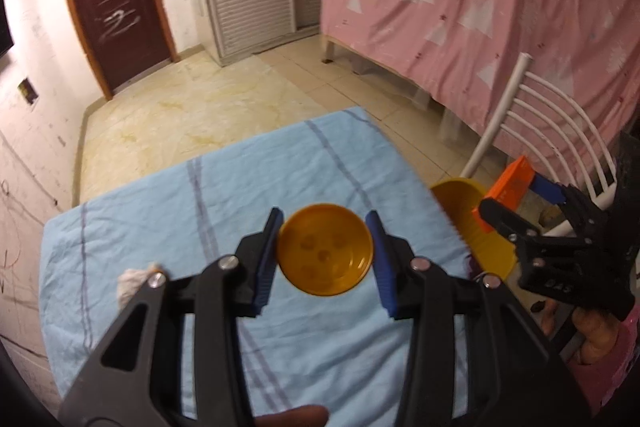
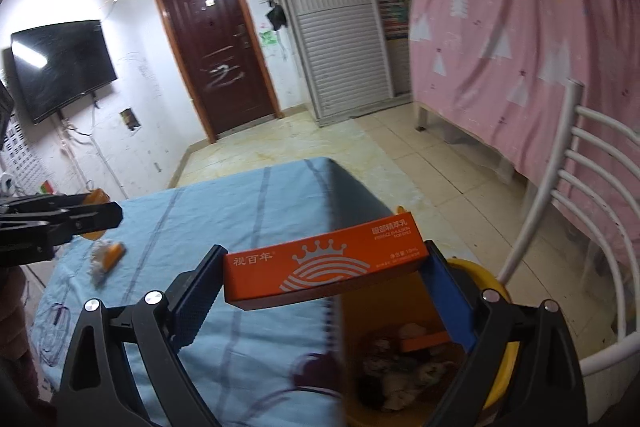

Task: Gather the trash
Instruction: 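Carry the orange cup and crown-printed box to the yellow bin with both tools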

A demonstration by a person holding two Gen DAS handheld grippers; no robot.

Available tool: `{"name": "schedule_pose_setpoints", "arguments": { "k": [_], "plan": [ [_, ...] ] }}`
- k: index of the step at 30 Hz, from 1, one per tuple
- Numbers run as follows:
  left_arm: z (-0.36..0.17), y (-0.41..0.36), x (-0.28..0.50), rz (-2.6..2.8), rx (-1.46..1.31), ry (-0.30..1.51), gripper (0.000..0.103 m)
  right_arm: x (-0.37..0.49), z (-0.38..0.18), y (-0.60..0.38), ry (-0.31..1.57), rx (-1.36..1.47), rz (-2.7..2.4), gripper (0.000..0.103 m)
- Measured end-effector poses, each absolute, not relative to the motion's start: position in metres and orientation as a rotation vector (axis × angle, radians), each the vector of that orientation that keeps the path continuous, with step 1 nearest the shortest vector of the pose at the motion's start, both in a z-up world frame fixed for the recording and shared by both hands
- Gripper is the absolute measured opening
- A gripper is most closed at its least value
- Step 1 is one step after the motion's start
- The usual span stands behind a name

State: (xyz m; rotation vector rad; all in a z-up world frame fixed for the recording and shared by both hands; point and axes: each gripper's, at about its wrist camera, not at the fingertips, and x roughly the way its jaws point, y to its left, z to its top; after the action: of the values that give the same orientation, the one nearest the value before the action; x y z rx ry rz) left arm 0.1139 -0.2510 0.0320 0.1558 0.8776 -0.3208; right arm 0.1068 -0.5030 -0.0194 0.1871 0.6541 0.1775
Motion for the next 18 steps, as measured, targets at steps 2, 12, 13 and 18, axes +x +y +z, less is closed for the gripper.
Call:
{"name": "schedule_pose_setpoints", "arguments": {
  "k": [2, 12, 13, 18],
  "plan": [
    [0.031, -0.269, 0.114, -0.341, 0.17, 0.879, 0.04, 0.107, -0.025, -0.516, 0.661, 0.199, 0.163, 0.088],
    [0.018, -0.336, 0.12, -0.405, 0.231, 0.911, 0.04, 0.109, -0.055, -0.553, 0.712, 0.239, 0.108, 0.089],
    [0.017, -0.344, 0.121, -0.416, 0.235, 0.917, 0.04, 0.11, -0.057, -0.554, 0.716, 0.247, 0.107, 0.089],
    [0.01, -0.366, 0.122, -0.459, 0.241, 0.94, 0.04, 0.108, -0.063, -0.571, 0.714, 0.315, 0.107, 0.091]
  ]
}}
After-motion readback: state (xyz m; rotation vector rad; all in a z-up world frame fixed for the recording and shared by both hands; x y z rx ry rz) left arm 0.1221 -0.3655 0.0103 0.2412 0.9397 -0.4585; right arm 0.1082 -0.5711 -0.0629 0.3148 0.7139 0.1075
